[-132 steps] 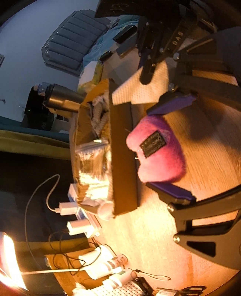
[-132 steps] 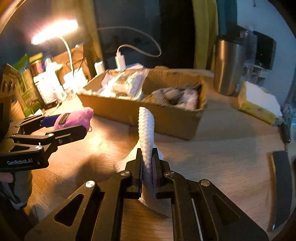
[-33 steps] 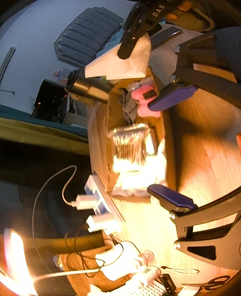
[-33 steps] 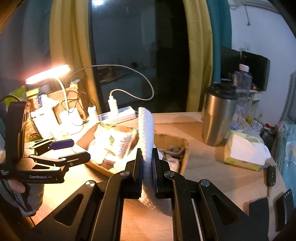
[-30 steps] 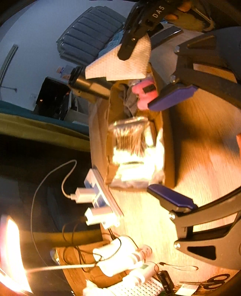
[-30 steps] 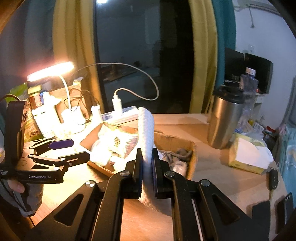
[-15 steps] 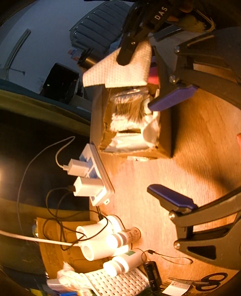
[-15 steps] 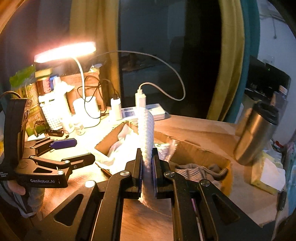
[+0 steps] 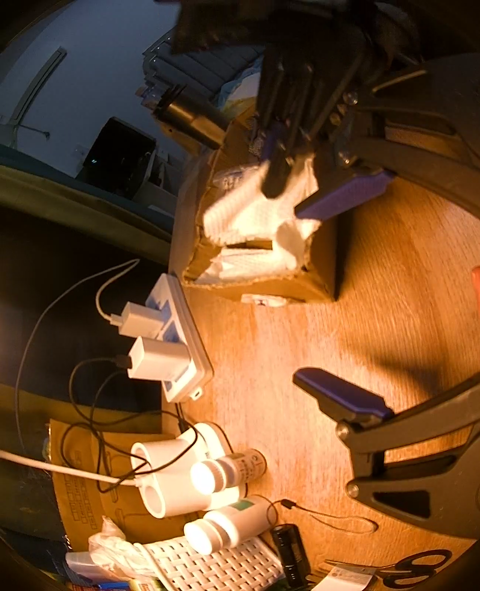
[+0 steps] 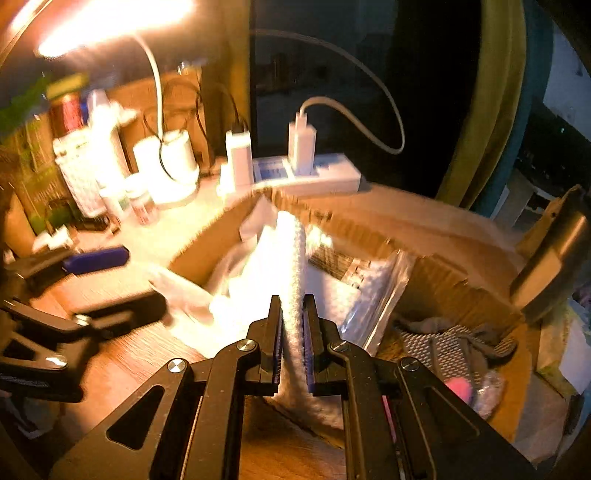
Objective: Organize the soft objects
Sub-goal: 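Carry the white cloth into the box with the right tool and release it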
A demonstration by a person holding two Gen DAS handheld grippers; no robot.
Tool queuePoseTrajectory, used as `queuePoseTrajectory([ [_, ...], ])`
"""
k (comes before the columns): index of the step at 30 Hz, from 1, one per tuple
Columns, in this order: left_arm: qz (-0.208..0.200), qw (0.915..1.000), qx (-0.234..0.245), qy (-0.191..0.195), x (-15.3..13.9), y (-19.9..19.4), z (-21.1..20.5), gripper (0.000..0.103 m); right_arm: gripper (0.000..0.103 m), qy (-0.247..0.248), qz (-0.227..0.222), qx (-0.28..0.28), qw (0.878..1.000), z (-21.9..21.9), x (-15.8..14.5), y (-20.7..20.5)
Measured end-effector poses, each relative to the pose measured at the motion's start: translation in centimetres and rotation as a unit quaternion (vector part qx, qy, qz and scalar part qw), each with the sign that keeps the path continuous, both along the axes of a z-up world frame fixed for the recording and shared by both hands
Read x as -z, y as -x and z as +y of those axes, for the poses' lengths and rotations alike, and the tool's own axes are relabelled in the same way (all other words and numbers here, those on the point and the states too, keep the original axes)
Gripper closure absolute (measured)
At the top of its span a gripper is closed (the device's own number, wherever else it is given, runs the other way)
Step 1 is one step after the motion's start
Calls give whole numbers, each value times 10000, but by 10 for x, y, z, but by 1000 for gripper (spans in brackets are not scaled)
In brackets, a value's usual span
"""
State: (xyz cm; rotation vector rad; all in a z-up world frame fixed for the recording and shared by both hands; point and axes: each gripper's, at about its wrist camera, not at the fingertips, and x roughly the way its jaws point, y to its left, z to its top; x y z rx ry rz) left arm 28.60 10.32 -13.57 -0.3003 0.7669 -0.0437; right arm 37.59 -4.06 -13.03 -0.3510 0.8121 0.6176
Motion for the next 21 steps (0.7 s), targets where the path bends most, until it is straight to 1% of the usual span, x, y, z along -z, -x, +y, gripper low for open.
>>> queuePoseTrajectory([
  [2, 16, 10000, -3, 3, 1, -1, 0, 21, 94, 101, 62, 6, 9999, 1, 7, -2],
  [5, 30, 10000, -10, -2, 1, -1, 0, 21, 93, 77, 219, 37, 9997, -1, 12, -6],
  [6, 33, 10000, -8, -6, 1, -2, 0, 21, 93, 110, 378, 17, 9992, -2, 12, -7],
  [7, 35, 10000, -6, -11, 2, -3, 0, 21, 92, 81, 446, 25, 9990, -3, 13, -8],
  [9, 29, 10000, -9, -20, 2, -3, 0, 21, 89, 28, 513, 35, 9987, -4, 13, -10],
  [14, 14, 10000, -15, -60, 1, -2, 0, 21, 87, -45, 629, 117, 9979, -6, 11, -12],
  [16, 6, 10000, -18, -82, 0, -2, -1, 21, 83, -63, 589, 133, 9982, -7, 7, -10],
  [18, -10, 9999, -26, -113, 0, -2, -1, 21, 69, -128, 554, 113, 9983, -10, 2, -8],
  [21, -49, 9998, -42, -176, -3, 0, -3, 21, 53, -142, 494, 94, 9986, -13, -5, -3],
])
